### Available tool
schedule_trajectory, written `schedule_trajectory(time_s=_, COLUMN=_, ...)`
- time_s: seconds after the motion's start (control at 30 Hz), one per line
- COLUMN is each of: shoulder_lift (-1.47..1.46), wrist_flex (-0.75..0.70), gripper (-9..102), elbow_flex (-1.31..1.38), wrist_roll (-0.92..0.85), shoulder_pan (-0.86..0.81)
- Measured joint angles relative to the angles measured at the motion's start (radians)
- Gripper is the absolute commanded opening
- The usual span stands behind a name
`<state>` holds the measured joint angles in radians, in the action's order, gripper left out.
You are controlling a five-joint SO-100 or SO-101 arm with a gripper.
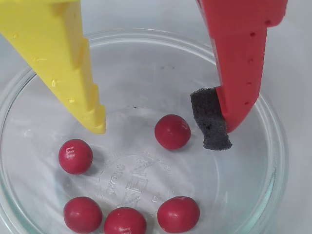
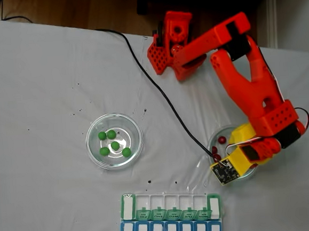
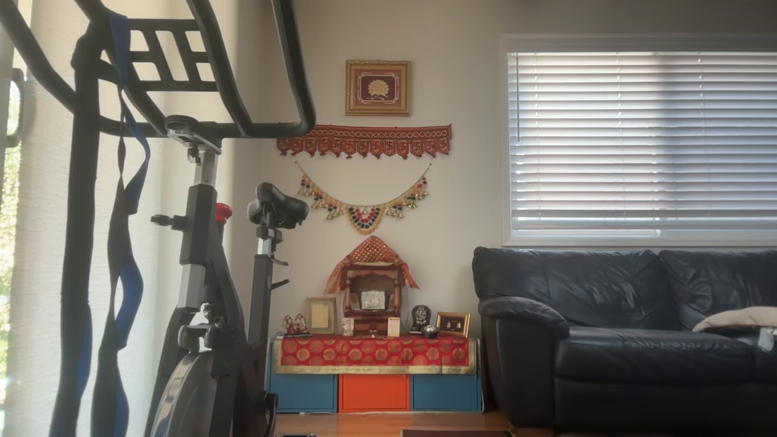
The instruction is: Sort medicines into box.
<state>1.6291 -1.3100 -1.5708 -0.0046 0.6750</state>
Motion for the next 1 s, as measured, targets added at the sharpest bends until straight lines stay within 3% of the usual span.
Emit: schedule_trajectory(time_s=1.0, shoulder_lift=0.000, wrist_flex=-0.094, gripper=32, elbow_flex=0.051, wrist_roll=0.006, shoulder_pan=-0.026)
